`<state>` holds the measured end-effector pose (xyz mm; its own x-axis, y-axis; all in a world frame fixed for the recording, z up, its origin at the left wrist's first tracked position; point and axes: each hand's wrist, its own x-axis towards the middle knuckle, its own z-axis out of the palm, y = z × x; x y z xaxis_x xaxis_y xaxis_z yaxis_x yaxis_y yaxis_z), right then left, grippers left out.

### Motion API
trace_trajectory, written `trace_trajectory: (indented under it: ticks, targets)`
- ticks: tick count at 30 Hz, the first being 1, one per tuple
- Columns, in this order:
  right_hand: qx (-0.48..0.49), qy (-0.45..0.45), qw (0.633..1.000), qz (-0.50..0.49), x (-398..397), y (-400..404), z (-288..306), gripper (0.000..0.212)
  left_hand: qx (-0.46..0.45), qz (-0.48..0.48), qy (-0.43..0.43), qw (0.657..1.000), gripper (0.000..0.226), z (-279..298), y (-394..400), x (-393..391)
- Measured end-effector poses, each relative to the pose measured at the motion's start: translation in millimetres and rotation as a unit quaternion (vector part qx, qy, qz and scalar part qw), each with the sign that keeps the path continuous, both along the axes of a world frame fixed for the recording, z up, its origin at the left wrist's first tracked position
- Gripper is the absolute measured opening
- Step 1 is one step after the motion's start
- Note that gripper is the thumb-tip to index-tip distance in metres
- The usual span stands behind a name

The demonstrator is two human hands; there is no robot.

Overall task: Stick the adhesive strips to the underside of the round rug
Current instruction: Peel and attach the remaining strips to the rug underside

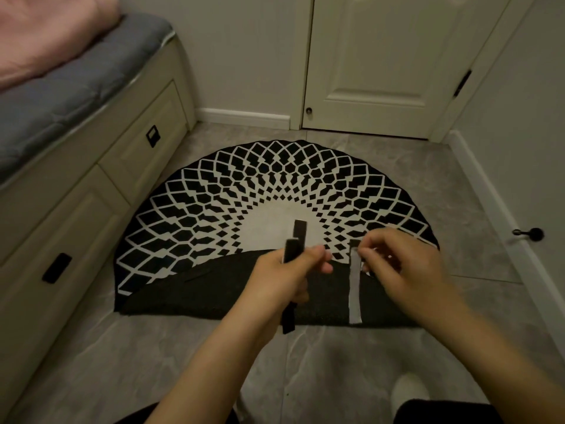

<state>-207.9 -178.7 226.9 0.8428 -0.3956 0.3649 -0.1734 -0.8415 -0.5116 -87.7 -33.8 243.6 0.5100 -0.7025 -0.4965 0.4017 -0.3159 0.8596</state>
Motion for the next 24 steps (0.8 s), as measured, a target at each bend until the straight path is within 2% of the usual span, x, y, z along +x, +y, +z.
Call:
trace_trajectory:
  ticks: [2,4,8,12,15,18,20,21,23,24]
  targets:
    - [-0.037,-0.005,0.998,0.049,1.0,6.7,-3.2,0.017,-0.024,0.013,0.043,0.999,0.03,1.3,1.1,2.0]
    - [-0.036,-0.012,0.996,0.08,3.9,11.8,-4.1,0.015,-0.035,-0.012,0.062,0.997,0.03,2.6,2.6,1.3]
    - [-0.062,-0.041,0.993,0.088,6.3,12.9,-2.4,0.014,-0.036,-0.062,0.065,0.995,0.024,2.7,6.4,2.4]
    - [-0.082,-0.048,0.991,0.097,6.8,15.0,-2.9,0.009,-0.034,-0.041,0.11,0.992,0.017,3.3,5.6,3.2]
    - [-0.046,-0.033,0.993,0.106,7.5,17.7,-4.0,0.011,-0.013,-0.025,0.074,0.997,0.017,1.1,4.7,2.8]
    - [0.057,-0.046,0.993,0.089,5.9,17.3,0.1,0.015,0.013,0.018,0.009,1.0,0.02,-1.7,6.8,8.5]
    - [0.163,-0.071,0.983,0.045,4.2,16.2,6.7,0.01,0.014,0.062,-0.008,0.998,0.02,-3.7,9.0,14.5]
    - [0.238,-0.085,0.967,0.021,2.5,13.3,10.3,0.007,0.012,0.084,-0.009,0.996,0.02,-5.0,9.8,17.4]
    - [0.402,-0.124,0.907,-0.01,-2.6,6.4,17.2,0.008,0.007,0.118,-0.005,0.993,0.021,-8.4,10.8,22.2]
    - [0.469,-0.148,0.87,-0.028,-4.8,2.6,20.9,0.02,0.005,0.13,-0.003,0.992,0.022,-10.3,11.3,24.0]
